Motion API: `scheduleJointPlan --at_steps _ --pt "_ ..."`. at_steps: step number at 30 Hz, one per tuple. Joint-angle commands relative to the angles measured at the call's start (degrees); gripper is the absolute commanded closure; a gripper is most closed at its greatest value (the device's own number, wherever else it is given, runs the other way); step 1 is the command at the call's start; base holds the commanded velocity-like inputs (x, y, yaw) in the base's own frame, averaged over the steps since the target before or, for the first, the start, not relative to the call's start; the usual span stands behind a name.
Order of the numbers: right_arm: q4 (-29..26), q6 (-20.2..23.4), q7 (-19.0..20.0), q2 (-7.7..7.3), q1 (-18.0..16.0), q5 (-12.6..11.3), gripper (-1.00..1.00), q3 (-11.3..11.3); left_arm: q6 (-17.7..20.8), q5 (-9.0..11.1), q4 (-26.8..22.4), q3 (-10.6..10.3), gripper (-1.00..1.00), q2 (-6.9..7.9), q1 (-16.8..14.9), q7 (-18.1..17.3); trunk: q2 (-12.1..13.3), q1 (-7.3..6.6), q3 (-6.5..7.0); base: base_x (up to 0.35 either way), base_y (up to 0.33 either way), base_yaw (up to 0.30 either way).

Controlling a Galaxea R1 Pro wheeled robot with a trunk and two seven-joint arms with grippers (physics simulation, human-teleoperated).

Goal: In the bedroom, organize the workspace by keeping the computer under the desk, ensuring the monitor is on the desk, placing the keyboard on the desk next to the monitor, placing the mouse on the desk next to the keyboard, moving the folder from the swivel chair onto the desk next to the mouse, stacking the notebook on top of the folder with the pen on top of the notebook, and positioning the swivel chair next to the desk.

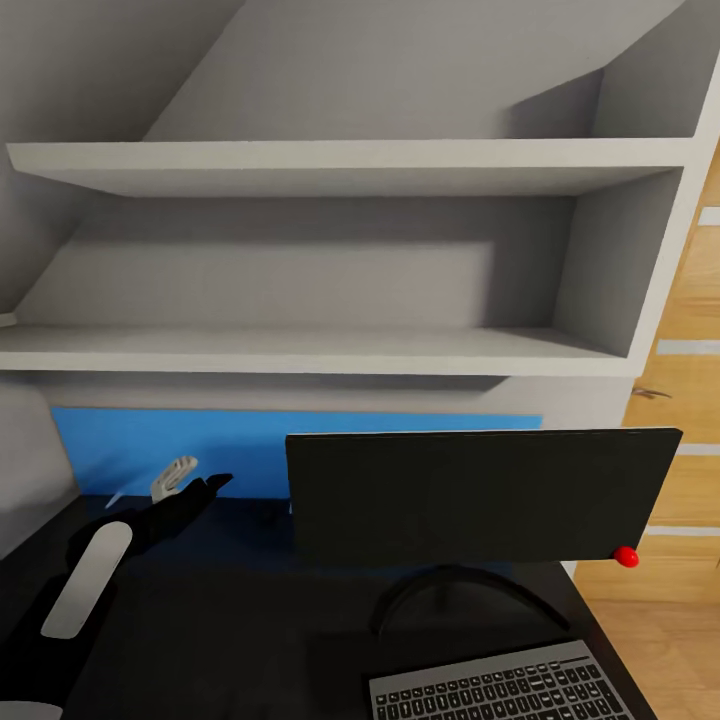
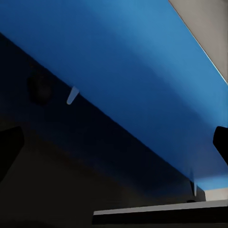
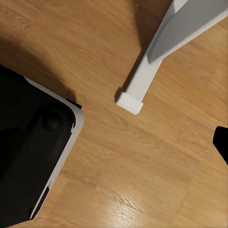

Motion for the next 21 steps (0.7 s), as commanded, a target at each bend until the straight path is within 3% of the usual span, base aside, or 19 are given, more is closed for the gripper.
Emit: scheduleJointPlan --at_steps 1,21 --pt "-0.14 -0.33 0.24 0.06 -0.05 0.35 -1.00 -0.25 0.17 0.60 -0.07 0.02 -1.00 0.01 -0.04 0.51 -0.09 0.02 -0.09 0.002 0.000 0.000" --pt "-0.04 -0.25 0.24 0.06 -0.07 0.50 -1.00 -0.17 0.39 0.59 0.68 0.02 -1.00 -0.06 -0.09 0.57 -0.09 0.02 -0.09 0.000 0.034 0.000"
